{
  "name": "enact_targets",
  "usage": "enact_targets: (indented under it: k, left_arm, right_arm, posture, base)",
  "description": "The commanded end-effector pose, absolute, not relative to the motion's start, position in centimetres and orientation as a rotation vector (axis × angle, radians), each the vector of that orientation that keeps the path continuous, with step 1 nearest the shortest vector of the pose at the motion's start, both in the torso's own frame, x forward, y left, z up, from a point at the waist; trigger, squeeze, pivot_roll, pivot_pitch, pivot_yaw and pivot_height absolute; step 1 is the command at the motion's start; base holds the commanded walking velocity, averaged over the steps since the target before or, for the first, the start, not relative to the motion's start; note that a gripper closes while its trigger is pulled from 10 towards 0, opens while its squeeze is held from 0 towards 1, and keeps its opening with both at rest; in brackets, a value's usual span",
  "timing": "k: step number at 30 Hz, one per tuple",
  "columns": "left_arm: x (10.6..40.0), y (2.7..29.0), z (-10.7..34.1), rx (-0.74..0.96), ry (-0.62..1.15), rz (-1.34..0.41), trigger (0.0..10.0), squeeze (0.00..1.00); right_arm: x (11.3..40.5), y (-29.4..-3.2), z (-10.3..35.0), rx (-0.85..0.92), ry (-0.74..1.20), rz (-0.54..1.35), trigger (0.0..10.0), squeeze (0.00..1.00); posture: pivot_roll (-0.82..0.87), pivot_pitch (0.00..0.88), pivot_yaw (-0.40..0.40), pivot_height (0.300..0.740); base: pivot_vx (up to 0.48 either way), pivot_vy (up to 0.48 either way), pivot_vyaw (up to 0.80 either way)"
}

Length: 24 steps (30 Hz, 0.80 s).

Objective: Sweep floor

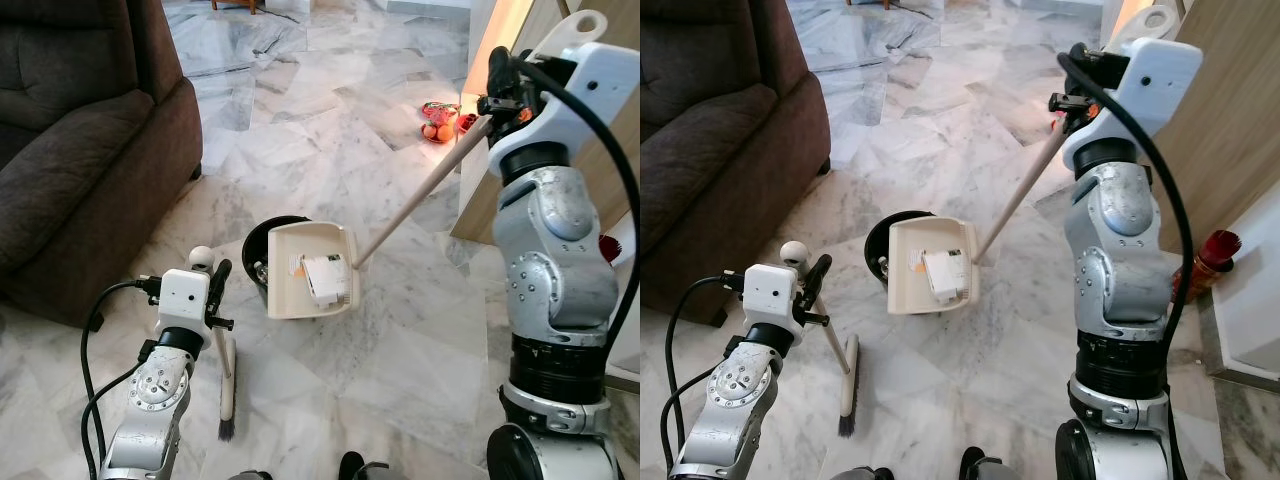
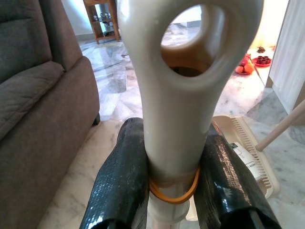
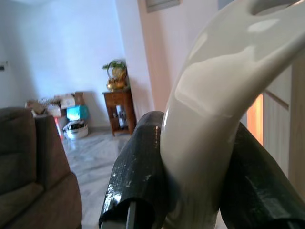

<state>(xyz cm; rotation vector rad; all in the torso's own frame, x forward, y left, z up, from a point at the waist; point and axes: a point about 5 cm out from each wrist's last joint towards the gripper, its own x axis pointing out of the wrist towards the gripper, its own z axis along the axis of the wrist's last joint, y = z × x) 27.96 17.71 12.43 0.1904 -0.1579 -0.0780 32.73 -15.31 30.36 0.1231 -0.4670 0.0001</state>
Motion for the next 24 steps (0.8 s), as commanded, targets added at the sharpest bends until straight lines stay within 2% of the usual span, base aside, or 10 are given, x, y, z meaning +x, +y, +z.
enact_targets:
  k: [1,3,24]
  left_arm:
    - [27.9,18.0,13.1,0.216,-0.197,-0.066,10.0,0.0]
    - [27.9,18.1,13.1,0.221,-0.198,-0.06,10.0,0.0]
    - [27.9,18.1,13.1,0.222,-0.201,-0.053,10.0,0.0]
  right_arm:
    - [32.0,-14.4,30.7,0.139,-0.519,0.035,10.0,0.0]
    - [32.1,-13.4,29.7,0.162,-0.487,0.053,10.0,0.0]
    - [31.7,-12.4,30.1,0.193,-0.524,0.103,10.0,0.0]
  posture:
    - [0.14,0.178,-0.003,0.74]
    - [0.14,0.179,-0.005,0.74]
    - [0.15,0.174,-0.006,0.74]
  base:
    - [0.0,0.0,0.0]
    - [0.139,0.0,0.0]
    - [0.328,0.0,0.0]
